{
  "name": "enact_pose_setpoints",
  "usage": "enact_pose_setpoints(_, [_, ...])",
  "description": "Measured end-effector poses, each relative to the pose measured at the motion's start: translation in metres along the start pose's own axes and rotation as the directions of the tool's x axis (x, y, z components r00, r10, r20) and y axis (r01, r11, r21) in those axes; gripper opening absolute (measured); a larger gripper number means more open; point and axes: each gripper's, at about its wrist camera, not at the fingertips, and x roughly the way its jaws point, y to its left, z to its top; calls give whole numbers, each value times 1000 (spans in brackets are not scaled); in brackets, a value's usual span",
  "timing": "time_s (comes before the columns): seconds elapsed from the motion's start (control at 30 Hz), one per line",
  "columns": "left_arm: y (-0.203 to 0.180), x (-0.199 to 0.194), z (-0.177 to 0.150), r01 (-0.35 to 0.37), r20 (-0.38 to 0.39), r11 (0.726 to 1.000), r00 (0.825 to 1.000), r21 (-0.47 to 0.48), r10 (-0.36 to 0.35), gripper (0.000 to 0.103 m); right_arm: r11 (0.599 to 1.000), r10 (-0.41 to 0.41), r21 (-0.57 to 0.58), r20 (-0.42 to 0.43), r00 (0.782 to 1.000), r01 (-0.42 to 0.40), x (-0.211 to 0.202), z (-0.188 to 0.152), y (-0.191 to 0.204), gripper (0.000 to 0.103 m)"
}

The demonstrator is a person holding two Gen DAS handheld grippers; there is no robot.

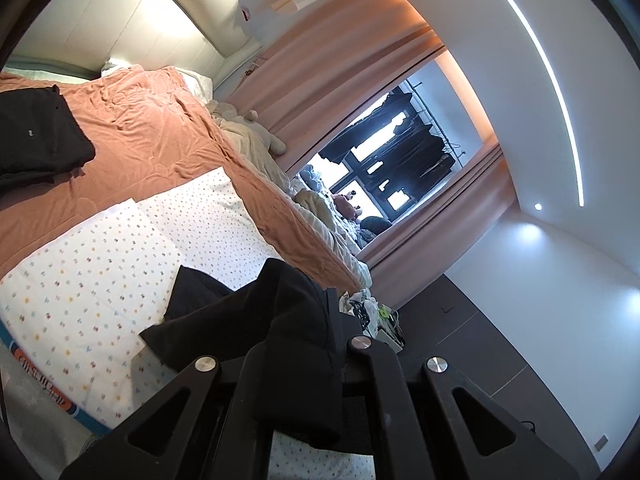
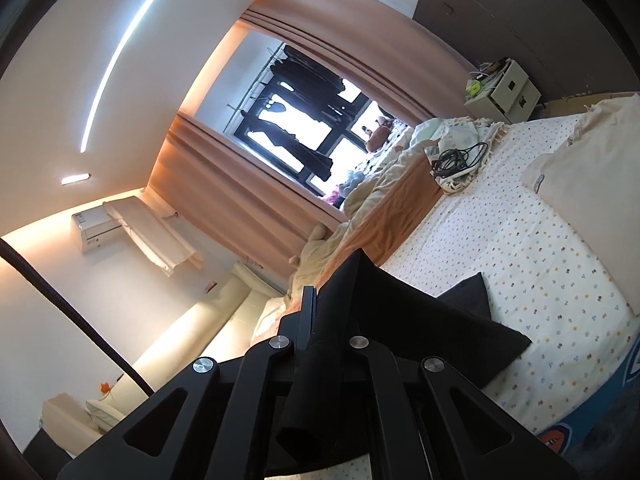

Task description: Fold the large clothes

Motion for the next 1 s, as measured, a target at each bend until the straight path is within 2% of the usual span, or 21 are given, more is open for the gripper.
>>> enact_pose_setpoints(0.33, [15,111,35,-58,-31,998,998,-15,57,4,994,-84,73,3,996,84,107,25,-19,0])
enact_pose_setpoints(0.53, [42,176,37,-98,-73,994,993,-43,94,4,987,-137,83,-43,990,140,173,28,-32,0])
enact_pose_setpoints(0.8, [91,252,26,-171,-152,983,976,-74,158,4,967,-216,114,-116,969,229,226,22,-63,0])
enact_pose_setpoints(1.0, [124,295,8,-236,-226,967,951,-92,210,4,946,-299,77,-169,939,315,255,8,-71,0])
